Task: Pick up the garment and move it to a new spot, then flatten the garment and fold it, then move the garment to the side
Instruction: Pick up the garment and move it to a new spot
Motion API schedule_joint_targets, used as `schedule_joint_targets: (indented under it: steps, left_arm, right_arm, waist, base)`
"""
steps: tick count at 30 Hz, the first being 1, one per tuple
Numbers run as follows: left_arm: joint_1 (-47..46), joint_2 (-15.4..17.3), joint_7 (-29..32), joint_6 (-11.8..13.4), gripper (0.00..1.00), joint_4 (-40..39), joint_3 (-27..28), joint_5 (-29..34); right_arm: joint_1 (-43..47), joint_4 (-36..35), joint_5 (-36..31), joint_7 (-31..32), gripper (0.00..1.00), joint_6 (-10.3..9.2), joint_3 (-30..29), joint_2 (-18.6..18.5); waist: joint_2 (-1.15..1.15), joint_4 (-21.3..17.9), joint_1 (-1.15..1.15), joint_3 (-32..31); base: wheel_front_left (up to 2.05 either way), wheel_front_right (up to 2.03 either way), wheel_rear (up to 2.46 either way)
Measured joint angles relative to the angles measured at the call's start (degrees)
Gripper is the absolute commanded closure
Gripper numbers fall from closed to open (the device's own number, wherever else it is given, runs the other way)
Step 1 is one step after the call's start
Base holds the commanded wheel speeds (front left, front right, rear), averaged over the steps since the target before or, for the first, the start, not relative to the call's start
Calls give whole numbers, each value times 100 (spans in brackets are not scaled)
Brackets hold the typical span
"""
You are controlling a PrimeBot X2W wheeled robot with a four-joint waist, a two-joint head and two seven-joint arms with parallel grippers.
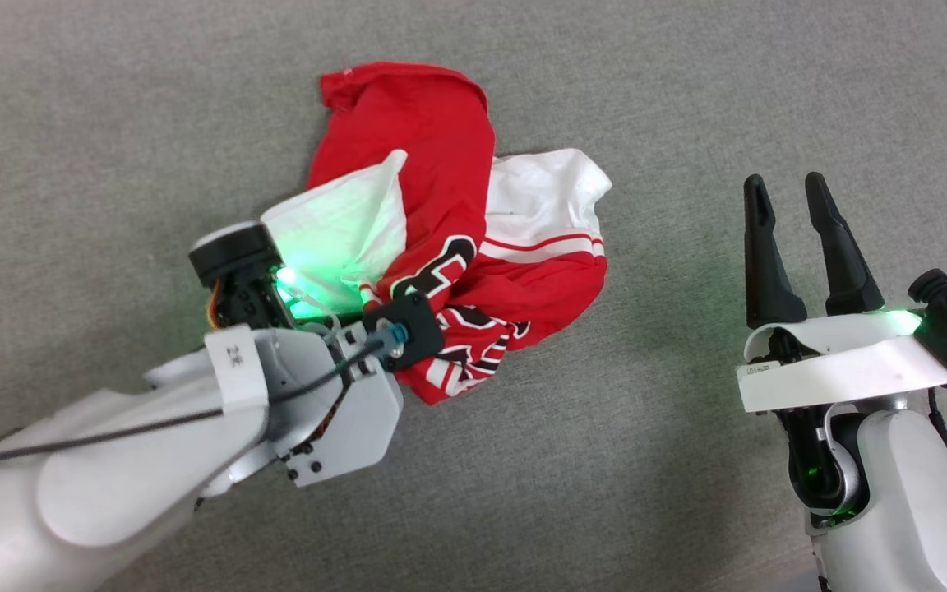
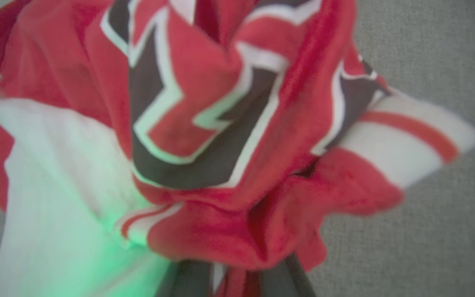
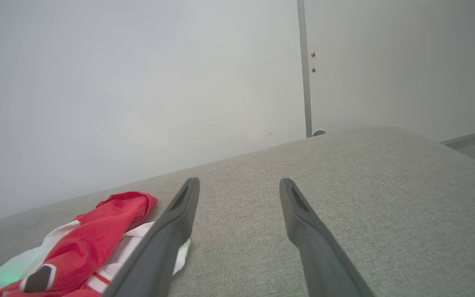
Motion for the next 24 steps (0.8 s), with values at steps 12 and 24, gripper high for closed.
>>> schedule_joint_targets:
  steps: [12,24]
  left_arm:
    - [-144,-37,-341,-24,57,304,-47,-580]
    - [-280,-441,-2158,-23,0,1050,-116,-1682]
  right_arm:
    - [7,103,-202,0,0,0,-49,1]
    - [217,375,-847,0,0,0,-177,7]
  waist:
    - [0,67,0,-51]
    - [0,718,0,-703]
  base:
    - [0,0,0]
    - [0,0,0]
